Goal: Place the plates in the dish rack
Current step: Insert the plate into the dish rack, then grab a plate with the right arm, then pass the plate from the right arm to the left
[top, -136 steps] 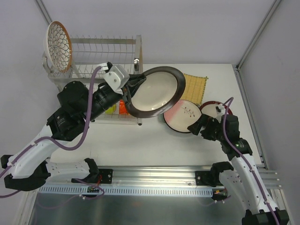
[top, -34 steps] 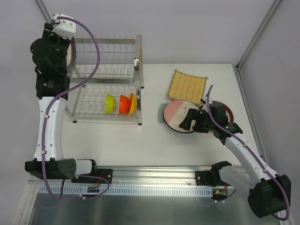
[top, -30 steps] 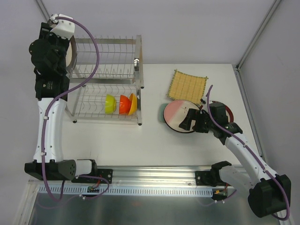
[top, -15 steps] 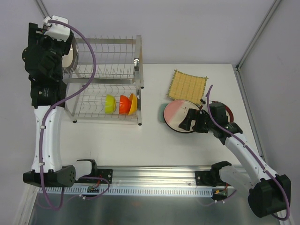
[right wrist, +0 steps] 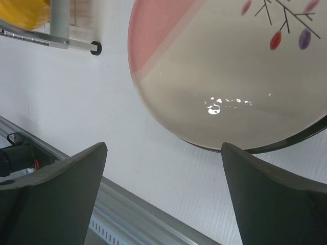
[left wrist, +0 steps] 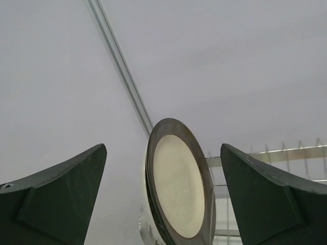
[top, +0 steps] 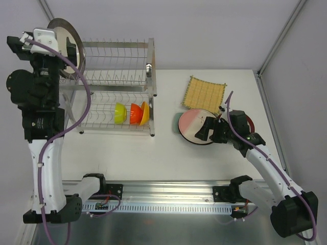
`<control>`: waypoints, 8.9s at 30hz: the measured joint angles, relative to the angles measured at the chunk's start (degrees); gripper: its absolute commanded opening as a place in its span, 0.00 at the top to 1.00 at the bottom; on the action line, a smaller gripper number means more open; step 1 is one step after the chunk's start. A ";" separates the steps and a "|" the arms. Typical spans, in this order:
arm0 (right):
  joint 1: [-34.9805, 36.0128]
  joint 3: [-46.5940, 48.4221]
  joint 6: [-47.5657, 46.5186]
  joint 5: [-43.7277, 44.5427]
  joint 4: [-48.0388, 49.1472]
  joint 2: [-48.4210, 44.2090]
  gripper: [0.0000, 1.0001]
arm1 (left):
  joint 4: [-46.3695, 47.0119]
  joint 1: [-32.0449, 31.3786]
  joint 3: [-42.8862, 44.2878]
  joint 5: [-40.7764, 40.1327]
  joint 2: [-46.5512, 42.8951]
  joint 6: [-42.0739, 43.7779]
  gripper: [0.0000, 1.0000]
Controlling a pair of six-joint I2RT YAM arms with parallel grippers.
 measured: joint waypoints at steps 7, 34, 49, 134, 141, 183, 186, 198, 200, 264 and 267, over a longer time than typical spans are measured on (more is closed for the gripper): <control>-0.46 2.10 1.07 2.73 -0.83 -0.24 0.00 | -2.73 0.00 -6.32 5.49 -11.76 -11.74 0.01; -8.79 -2.64 13.77 14.25 3.08 7.43 0.30 | -16.20 -0.09 -61.40 23.78 -53.77 -41.97 0.01; -9.09 -2.21 14.23 19.39 4.55 10.12 0.37 | -16.26 -0.55 -67.19 23.78 -55.98 -42.25 0.01; -22.36 9.99 10.95 16.55 14.10 28.41 0.34 | -16.20 -0.57 -67.19 23.78 -55.95 -42.23 0.01; -25.75 4.68 13.29 8.81 21.84 29.46 0.32 | -16.20 -0.57 -67.19 23.78 -55.95 -42.23 0.01; -28.83 -1.18 21.09 -8.31 38.53 28.70 0.99 | -16.20 -0.55 -67.19 24.35 -54.73 -42.66 0.01; -28.83 -1.14 21.29 -8.98 37.46 26.73 0.99 | -16.20 -0.57 -67.19 25.88 -53.53 -43.78 0.01; -28.89 -1.07 23.47 -12.17 36.57 20.94 0.99 | -16.09 -0.57 -62.36 35.67 -46.03 -54.14 0.01; -28.89 -1.07 24.35 -12.83 36.57 20.59 0.99 | -16.06 -0.55 -61.55 37.09 -44.46 -56.37 0.01; -20.61 -20.50 69.57 -36.33 89.48 8.37 0.99 | 22.60 -64.98 -50.34 -27.43 4.09 -77.07 0.51; -20.63 -21.05 70.53 -36.17 89.81 9.51 0.99 | 23.41 -65.29 -50.40 -27.56 4.07 -76.54 0.63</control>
